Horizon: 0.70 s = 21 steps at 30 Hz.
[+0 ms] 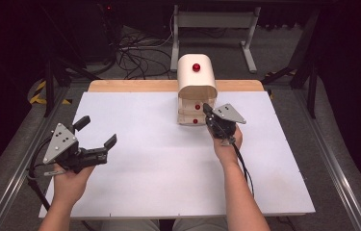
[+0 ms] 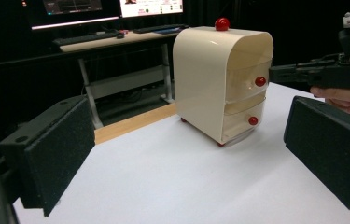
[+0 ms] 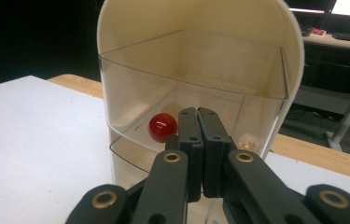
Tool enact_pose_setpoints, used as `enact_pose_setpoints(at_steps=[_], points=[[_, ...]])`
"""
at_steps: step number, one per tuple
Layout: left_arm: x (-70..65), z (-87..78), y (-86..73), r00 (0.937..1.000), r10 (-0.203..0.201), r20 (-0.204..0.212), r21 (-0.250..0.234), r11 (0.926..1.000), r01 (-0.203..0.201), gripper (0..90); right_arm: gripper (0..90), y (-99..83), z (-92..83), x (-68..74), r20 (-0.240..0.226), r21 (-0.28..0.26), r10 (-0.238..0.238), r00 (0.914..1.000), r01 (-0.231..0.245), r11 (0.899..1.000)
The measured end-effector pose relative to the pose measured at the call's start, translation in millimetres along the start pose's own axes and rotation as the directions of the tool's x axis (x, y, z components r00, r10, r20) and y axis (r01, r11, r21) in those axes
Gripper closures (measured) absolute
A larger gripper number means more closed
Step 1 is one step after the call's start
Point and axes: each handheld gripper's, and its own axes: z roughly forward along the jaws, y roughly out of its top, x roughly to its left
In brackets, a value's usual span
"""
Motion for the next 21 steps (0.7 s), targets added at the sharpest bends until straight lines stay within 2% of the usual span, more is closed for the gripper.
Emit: enact_pose_setpoints(at_steps=[8,15,21], points=[[-1.4,-0.3,0.4,1.0,0.0,0.001,0.0,1.0,0.0,2.6,86.2,0.8,-12.2,-2.6,-0.019,-0.031,0.019,0.9996,-0.02,0.999],[-2.4,0.8,0.1,1.0,0.003,0.003,0.001,1.0,-0.003,2.6,78.6,0.9,-21.7,-4.2,-0.04,-0.05,0.032,0.9987,-0.034,0.998],[-2.6,0.5,-0.1,1.0,0.002,0.003,0.0,1.0,-0.002,2.6,67.7,-0.6,-30.1,-6.5,-0.059,-0.062,0.041,0.9974,-0.045,0.997]])
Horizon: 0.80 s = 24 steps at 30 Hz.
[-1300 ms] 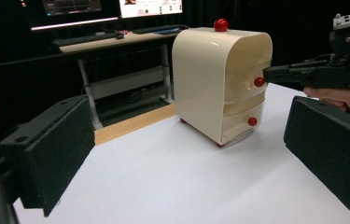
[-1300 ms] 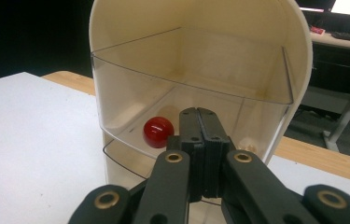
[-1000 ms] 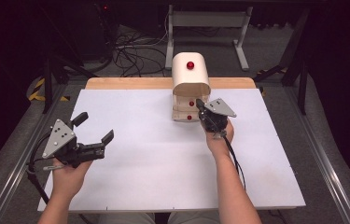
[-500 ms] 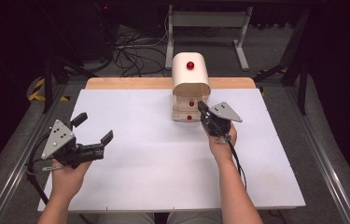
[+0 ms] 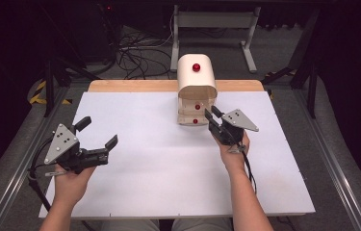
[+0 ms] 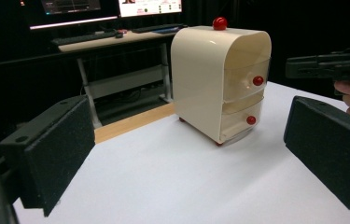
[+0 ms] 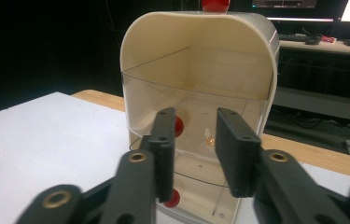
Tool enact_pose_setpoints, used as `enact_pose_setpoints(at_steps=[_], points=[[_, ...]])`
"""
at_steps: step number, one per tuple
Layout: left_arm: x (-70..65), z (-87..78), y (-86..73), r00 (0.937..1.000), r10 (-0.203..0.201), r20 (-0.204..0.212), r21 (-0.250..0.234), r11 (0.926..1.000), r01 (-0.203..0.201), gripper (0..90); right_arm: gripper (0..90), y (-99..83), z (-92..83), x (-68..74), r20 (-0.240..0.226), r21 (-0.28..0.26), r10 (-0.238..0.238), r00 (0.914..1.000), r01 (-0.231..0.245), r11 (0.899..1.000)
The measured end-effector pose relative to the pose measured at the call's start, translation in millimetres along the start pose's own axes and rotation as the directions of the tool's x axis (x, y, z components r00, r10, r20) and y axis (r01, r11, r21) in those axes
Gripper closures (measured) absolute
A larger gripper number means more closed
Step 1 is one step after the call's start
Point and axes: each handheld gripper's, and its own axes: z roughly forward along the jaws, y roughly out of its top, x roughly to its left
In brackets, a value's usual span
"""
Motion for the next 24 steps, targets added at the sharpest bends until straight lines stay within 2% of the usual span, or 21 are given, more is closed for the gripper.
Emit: enact_pose_setpoints(at_steps=[7,24], points=[[-1.5,0.9,0.2,1.0,0.003,0.003,0.003,1.0,-0.003,2.6,55.8,-2.2,-12.1,-3.7,-0.018,-0.013,0.016,0.9997,-0.016,1.0],[-4.0,2.0,-0.4,1.0,0.0,0.005,0.002,1.0,0.0,2.5,40.9,-3.8,-45.6,-10.6,-0.042,-0.04,0.032,0.9986,-0.034,0.999]])
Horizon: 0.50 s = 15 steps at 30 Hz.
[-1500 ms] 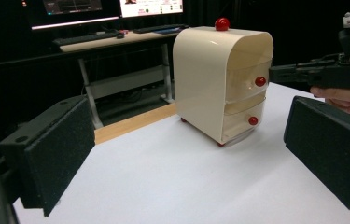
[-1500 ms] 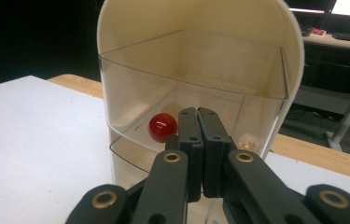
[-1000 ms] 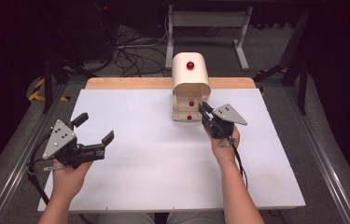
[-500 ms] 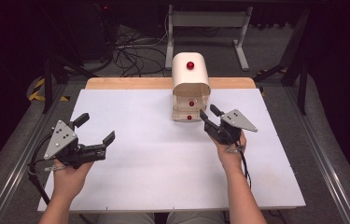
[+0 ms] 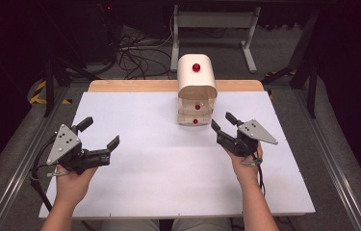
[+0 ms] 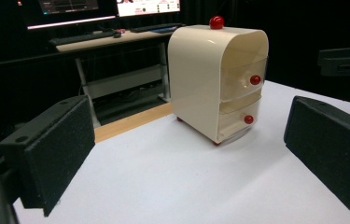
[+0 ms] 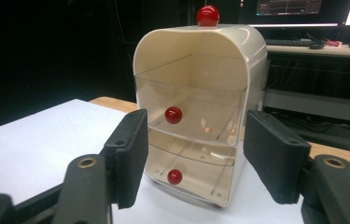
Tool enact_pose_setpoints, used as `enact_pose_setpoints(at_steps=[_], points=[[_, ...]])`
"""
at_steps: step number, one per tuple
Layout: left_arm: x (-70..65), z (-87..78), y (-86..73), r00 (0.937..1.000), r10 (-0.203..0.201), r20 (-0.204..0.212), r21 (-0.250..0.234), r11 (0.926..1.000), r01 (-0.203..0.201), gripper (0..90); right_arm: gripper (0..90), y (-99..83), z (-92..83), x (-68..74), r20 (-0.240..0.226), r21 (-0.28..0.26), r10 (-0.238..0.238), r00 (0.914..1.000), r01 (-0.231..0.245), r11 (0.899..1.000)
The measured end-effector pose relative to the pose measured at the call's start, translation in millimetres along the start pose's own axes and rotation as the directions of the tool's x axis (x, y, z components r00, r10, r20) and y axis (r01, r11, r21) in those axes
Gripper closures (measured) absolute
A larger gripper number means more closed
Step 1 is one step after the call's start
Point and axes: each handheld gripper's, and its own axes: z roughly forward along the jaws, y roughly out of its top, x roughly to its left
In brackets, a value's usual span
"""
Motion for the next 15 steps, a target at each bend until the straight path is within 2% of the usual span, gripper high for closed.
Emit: enact_pose_setpoints(at_steps=[12,15], points=[[-1.5,0.9,-0.6,1.0,0.004,0.0,0.005,1.0,-0.004,2.5,33.6,1.4,-23.4,-5.1,-0.026,-0.017,0.017,0.9995,-0.018,1.0],[-0.8,0.5,-0.7,1.0,0.005,0.001,0.005,1.0,-0.005,2.5,31.3,3.0,-29.2,-6.3,-0.035,-0.016,0.008,0.9993,-0.009,1.0]])
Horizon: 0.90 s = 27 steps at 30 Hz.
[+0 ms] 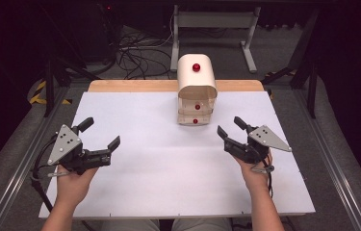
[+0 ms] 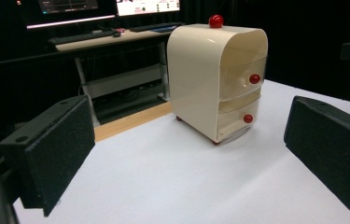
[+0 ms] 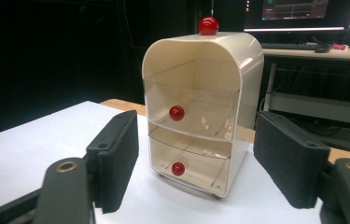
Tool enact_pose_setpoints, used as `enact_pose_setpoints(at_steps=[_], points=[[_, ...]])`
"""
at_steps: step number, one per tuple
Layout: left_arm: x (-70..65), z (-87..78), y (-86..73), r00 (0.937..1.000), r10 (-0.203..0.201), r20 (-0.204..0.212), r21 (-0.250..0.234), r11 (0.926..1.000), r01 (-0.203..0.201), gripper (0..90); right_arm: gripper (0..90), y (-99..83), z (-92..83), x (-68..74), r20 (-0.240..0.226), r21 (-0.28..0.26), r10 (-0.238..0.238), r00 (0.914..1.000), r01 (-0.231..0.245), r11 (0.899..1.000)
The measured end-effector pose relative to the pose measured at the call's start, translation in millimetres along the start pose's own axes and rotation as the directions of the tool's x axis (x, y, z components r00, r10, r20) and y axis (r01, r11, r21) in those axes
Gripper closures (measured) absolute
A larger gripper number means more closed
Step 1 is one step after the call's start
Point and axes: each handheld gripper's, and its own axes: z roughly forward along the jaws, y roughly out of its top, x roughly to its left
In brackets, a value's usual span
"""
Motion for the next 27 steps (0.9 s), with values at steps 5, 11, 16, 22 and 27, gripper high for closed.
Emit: enact_pose_setpoints(at_steps=[5,11,16,22,27], points=[[-0.3,-0.3,0.1,1.0,-0.001,0.001,-0.001,1.0,0.001,2.5,27.1,1.9,-7.5,-3.0,-0.021,-0.007,0.01,0.9997,-0.011,1.0],[-0.3,-1.1,0.5,1.0,0.0,-0.004,-0.002,1.0,0.0,2.5,22.3,5.4,-15.7,-5.8,-0.059,-0.011,0.032,0.9977,-0.033,0.999],[-0.4,-1.9,0.5,1.0,-0.005,-0.006,-0.003,1.0,0.005,2.5,20.8,7.6,-21.9,-6.7,-0.078,-0.015,0.036,0.9963,-0.038,0.999],[0.3,-2.5,0.3,1.0,-0.007,-0.004,-0.005,1.0,0.007,2.5,17.1,6.7,-23.6,-6.8,-0.089,-0.006,0.035,0.9954,-0.036,0.999],[1.1,-1.7,-1.3,1.0,-0.008,-0.004,0.0,1.0,0.008,2.4,13.8,5.4,-23.1,-7.1,-0.079,-0.008,0.019,0.9967,-0.02,1.0]])
